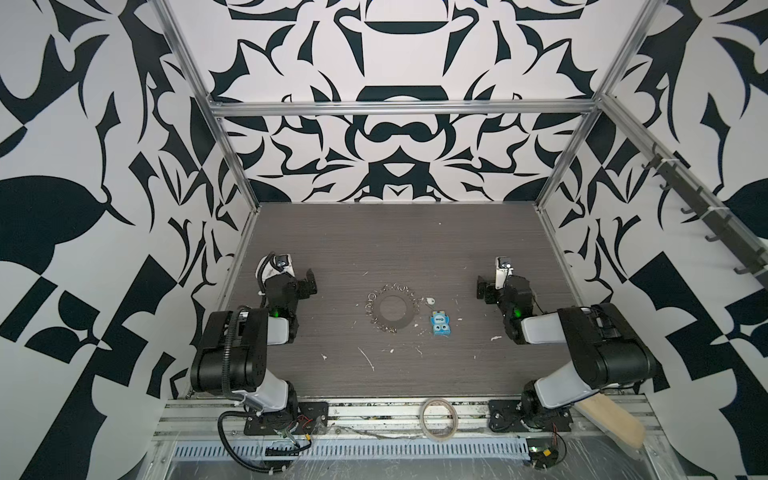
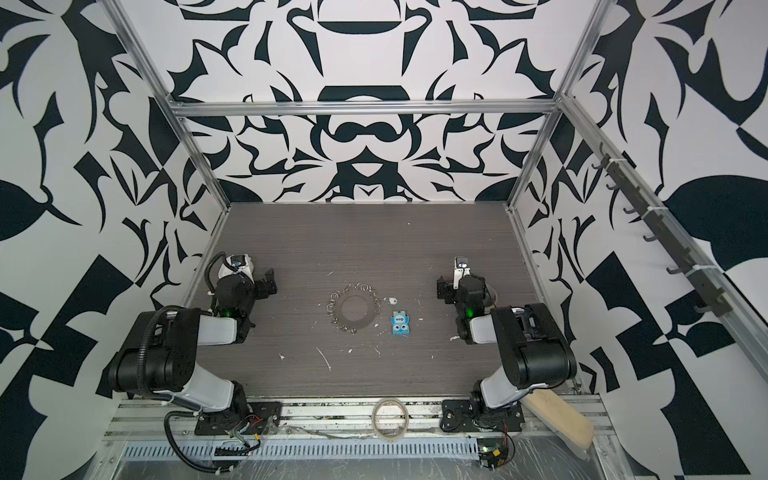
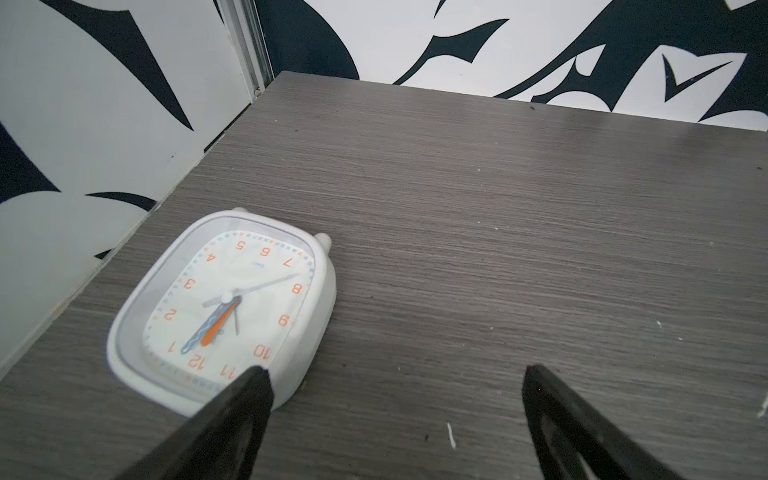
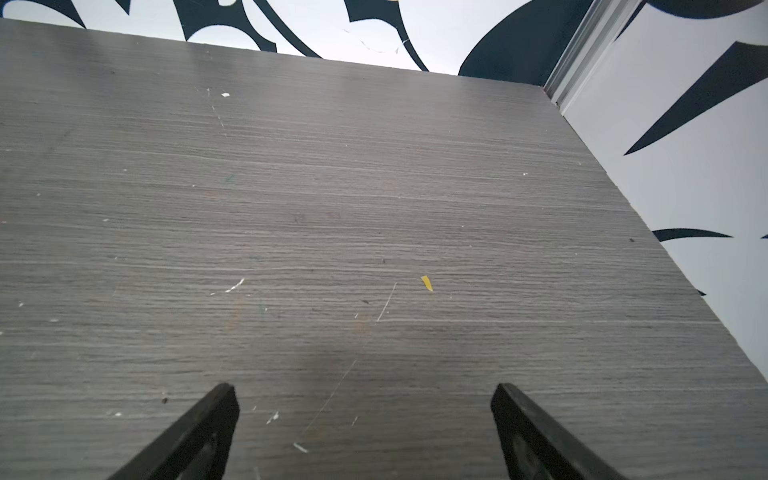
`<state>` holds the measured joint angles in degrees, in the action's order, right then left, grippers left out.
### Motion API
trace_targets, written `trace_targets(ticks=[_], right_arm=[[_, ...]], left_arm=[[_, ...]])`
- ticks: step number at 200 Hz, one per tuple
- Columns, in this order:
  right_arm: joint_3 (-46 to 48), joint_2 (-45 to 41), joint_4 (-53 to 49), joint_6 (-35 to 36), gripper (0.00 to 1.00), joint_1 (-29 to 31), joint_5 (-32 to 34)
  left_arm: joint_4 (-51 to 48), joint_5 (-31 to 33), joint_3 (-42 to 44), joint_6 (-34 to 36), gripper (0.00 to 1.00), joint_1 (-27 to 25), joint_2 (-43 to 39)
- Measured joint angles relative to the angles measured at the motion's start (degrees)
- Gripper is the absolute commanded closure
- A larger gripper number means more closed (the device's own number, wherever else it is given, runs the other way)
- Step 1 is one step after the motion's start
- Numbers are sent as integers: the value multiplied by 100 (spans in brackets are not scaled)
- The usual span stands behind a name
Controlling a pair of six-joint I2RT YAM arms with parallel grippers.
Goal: Remove the keys from the keyring
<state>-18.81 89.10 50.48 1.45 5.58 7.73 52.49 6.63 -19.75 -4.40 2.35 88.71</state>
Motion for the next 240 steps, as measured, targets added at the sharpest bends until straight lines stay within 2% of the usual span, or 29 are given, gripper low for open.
trace_targets(ticks=[119,148,169,199,218,240], right_arm=[[0,0,0,2,1,0,-2],[48,-153,-7,15,7,0,-83],[79,-1093,-654,24,10,0,-267],[-236,-2516,-1567,136,10,90,-704],[-763,-2691,-2288,337,10,264,-1176],[-1541,-2411,-3285,793,11,682,-1899]], left_arm=[[0,4,-2,22,1,0,0],[-33,-61,0,90,1,0,-61],[-396,-232,-7,153,1,0,-509],[-1399,-505,-328,256,1,-111,-1655],[-2092,-857,-868,249,1,-221,-2103],[-2769,-1469,-1425,229,1,-498,-2260]])
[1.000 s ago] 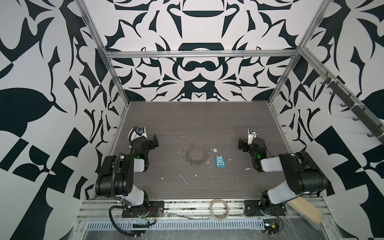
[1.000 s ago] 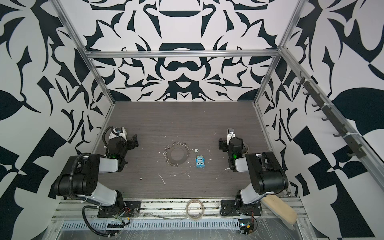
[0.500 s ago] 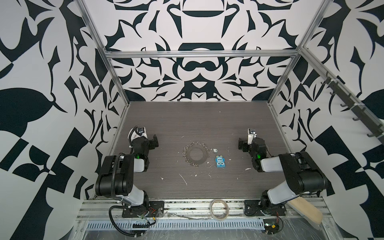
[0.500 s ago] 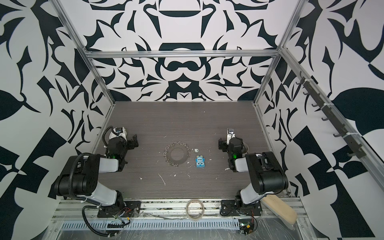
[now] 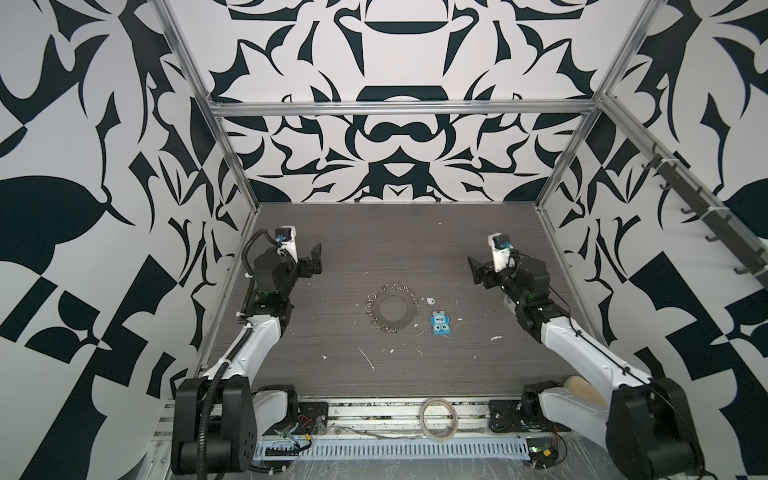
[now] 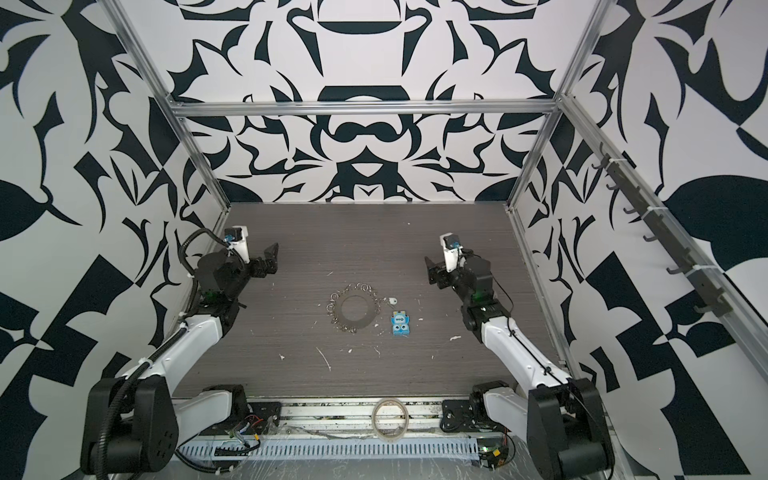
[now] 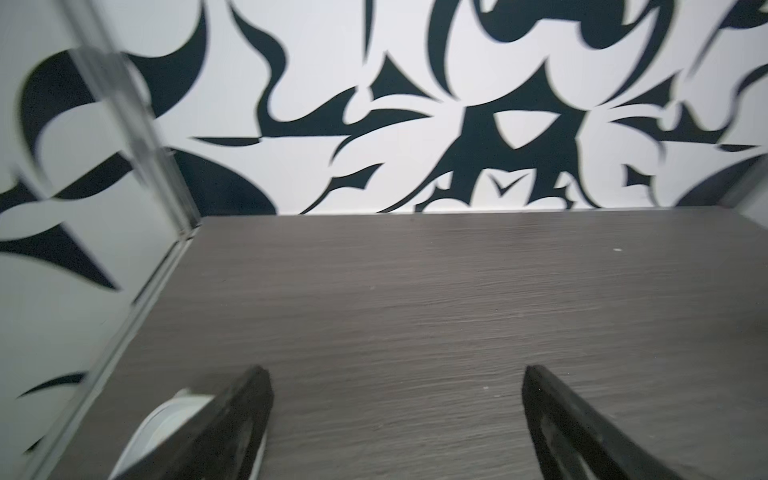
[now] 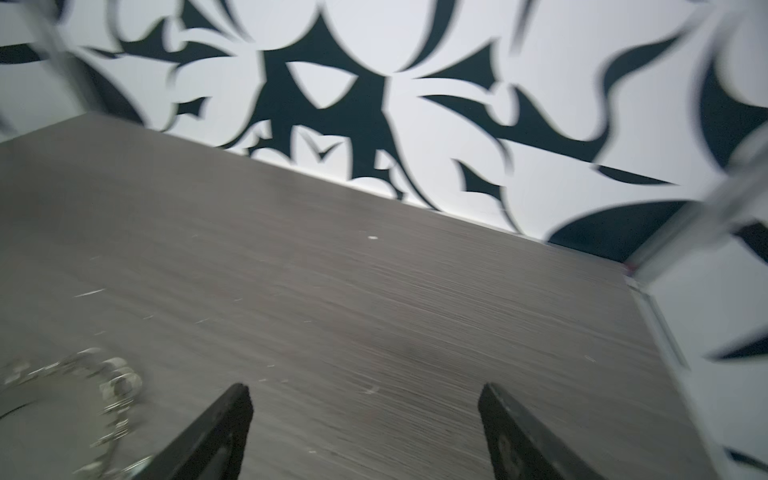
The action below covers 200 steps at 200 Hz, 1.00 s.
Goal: Remove the keys from the keyring
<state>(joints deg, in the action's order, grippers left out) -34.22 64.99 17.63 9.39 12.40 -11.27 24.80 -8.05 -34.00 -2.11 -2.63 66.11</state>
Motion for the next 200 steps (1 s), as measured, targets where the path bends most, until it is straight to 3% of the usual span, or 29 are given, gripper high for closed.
trace_targets(ticks=[47,90,116,192,200], right_arm=[[-1322,1294,-1971,1563,27,1099,-1154],[-2170,2347,-3281,2479,41,1263,-1563],[-2719,2848,-3773,2968,53,1303,-1572],[-3751,4061,-4520,3875,66,1443,-1423],[-3845,4157,-4572,3934,67,1482,-1401]], left_arm=[[-645,-944,85,-2,1,-1134,39],[11,-1606,485,-87,6,-1974,645],[623,-2050,549,-116,9,-2127,1414],[2540,-2592,765,-496,14,-2214,2822],[2632,-2605,767,-529,18,-2214,2868]])
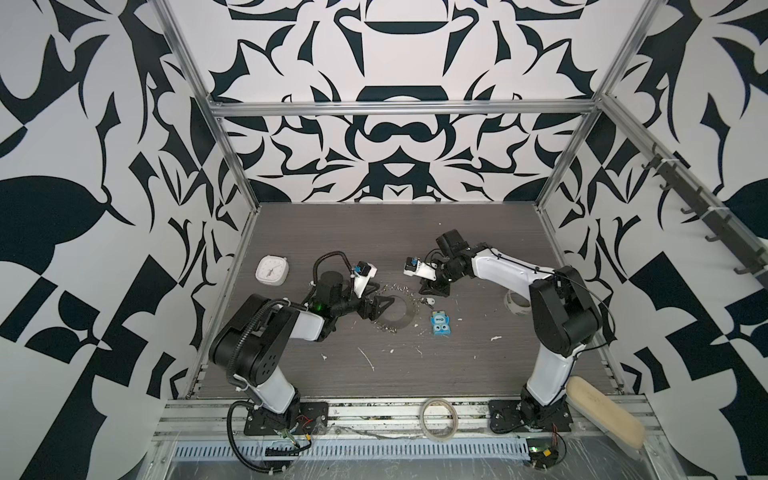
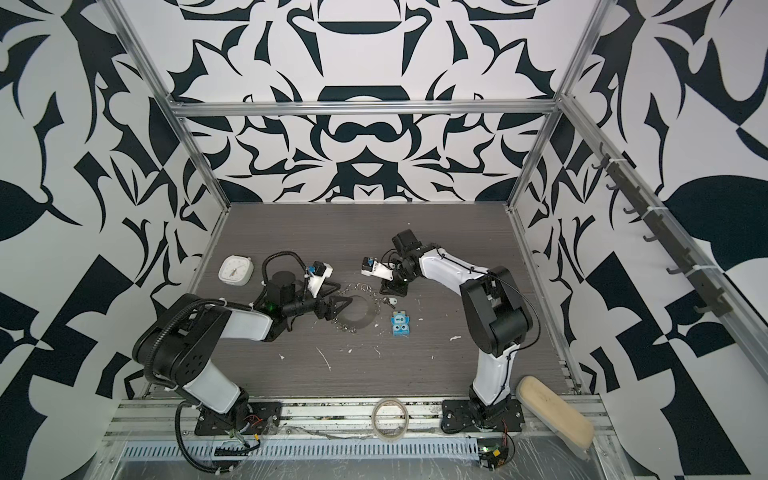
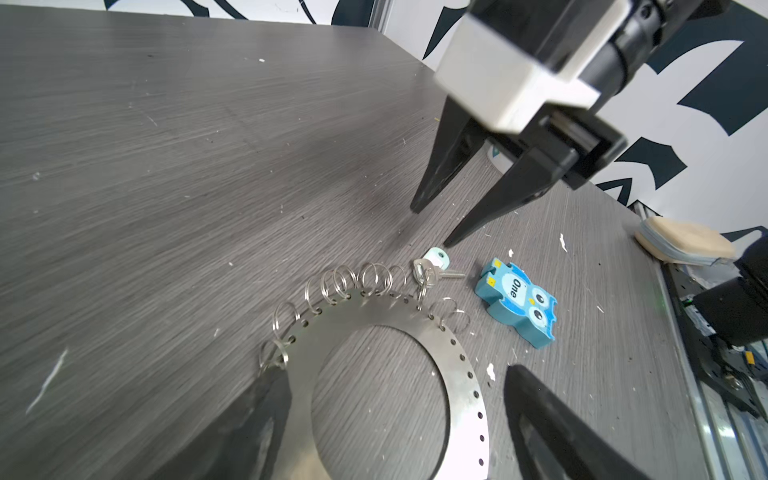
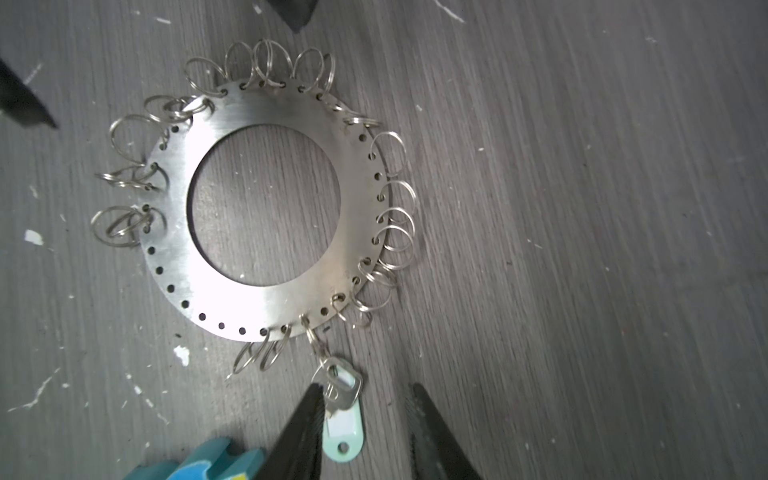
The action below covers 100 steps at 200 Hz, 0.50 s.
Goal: Remove the keys from the keyring
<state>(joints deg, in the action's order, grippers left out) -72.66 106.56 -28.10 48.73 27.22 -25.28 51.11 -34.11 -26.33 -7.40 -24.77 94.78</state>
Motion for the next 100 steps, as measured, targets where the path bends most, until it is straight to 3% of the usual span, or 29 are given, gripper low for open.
trace_targets(ticks=[24,100], right_arm=[[-122,146,-116,160,72,66,68],[-122,192,-369,509,69,289,225]], left_arm=[[190,-11,0,-20,19,0,66],[435,2,44,-20,21,0,254]])
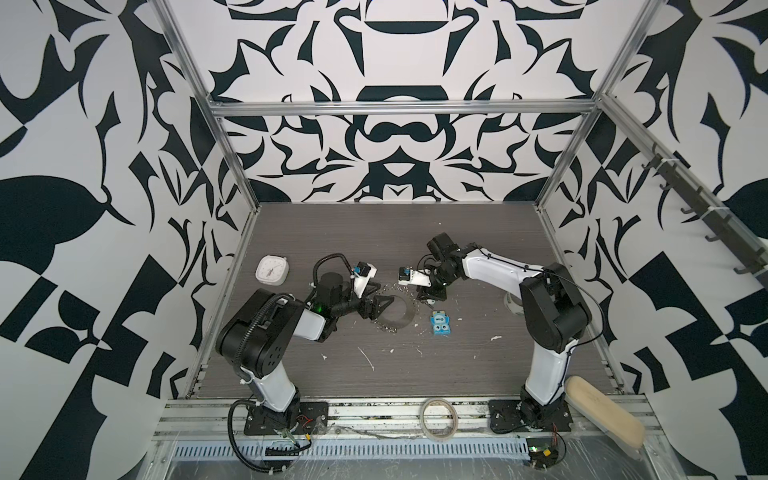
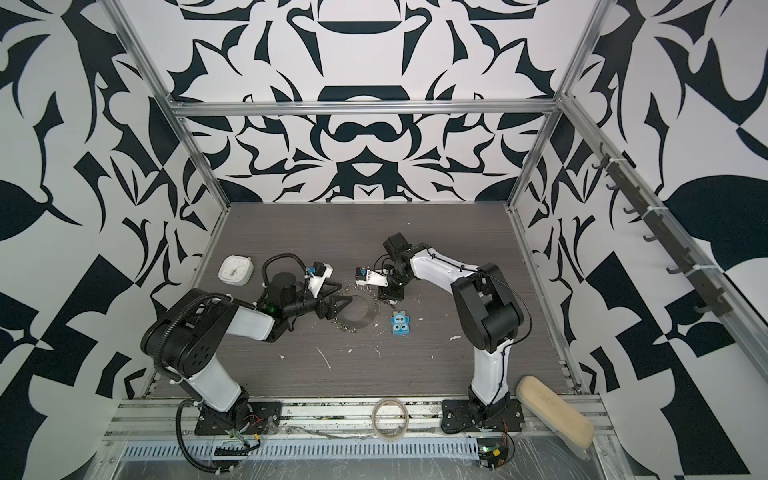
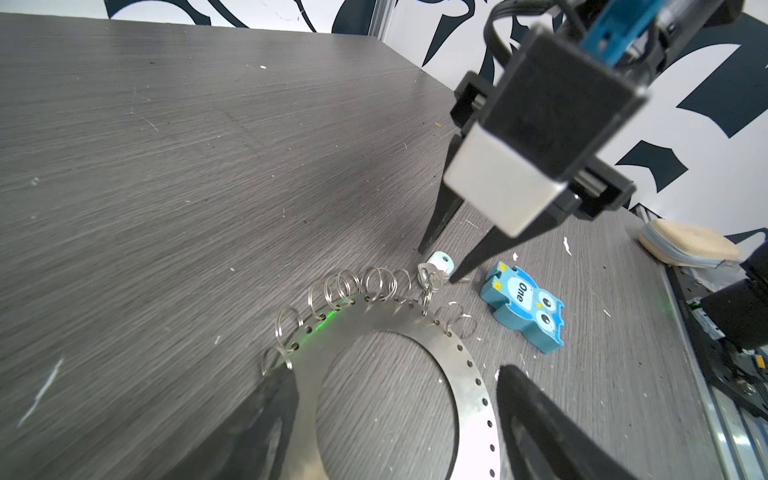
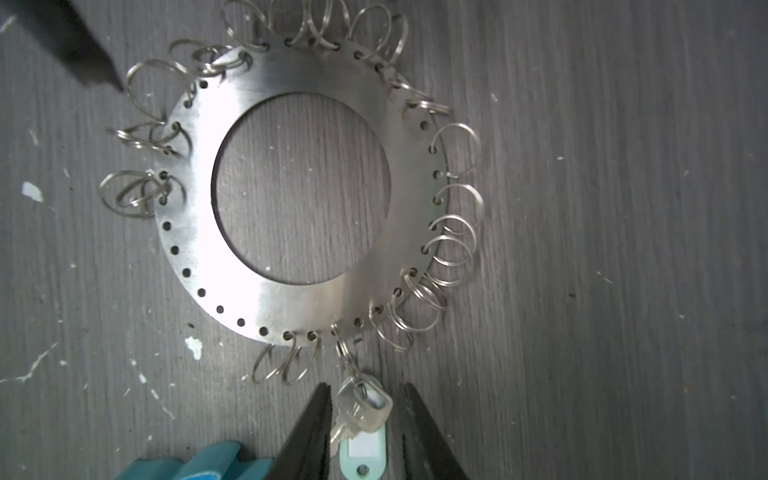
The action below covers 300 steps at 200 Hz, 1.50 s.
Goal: Remove the keys from the keyring
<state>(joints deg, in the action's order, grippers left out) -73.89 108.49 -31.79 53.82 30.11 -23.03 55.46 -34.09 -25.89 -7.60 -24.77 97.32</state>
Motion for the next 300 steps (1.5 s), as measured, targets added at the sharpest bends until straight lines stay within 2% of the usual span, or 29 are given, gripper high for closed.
trace_targets(ticks=[29,126,163,184,217,251,300], right_arm=[[-2,66,-20,42,77,72,33],[-31,234,-37,127,82,116,170],[-94,334,-44,192,89,118,210],[-101,348,-66,219,100,118,232],[-166,348,-138,271,100,142,275],[-181,256,-140,173,100,151,131],[-181,-516,-173,-164,100,151,-308]], left_arm=[[4,-2,0,2,22,0,0],[-129,2,4,103,22,0,-28],[-166,15,4,146,23,0,-46],[-229,20,4,186,23,0,-83],[-507,15,4,321,25,0,-210],[-1172,-129,-37,603,26,0,-732],[-3171,-540,-785,1362,27,0,-2006]])
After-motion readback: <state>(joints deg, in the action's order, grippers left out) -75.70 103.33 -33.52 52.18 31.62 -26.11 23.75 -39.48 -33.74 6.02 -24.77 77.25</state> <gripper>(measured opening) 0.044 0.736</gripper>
